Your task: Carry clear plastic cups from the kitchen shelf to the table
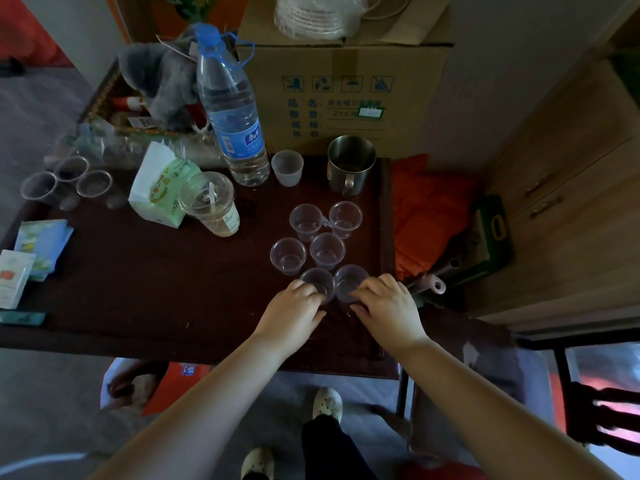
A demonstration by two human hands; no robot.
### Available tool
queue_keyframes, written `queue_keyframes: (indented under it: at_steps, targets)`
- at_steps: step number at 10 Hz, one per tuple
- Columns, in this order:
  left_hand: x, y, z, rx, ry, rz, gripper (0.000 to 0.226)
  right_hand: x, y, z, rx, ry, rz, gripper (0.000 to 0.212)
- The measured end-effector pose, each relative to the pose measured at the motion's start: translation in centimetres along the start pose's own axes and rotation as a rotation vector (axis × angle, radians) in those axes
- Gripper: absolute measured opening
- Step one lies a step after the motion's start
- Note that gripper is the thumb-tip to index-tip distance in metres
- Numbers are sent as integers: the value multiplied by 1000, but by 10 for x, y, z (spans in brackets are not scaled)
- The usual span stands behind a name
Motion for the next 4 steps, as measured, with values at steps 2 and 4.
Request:
queue_keyframes:
  at_steps: [2,4]
  targets:
    - [1,5,-5,-27,-36,-3,32,9,6,-12,-16,-77,-47,39]
    - [1,28,-27,-75,-122,-9,31,35,26,-31,-60,-187,-29,41]
Point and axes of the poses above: each hand's wrist, its own z-axis towards the middle knuckle, its own y-axis out of the back of the hand, x = y × z, the point moved 2 cm from there along z, towards the middle knuckle, and after that the axes turned 3 degrees about -z, right-handed, at the moved point
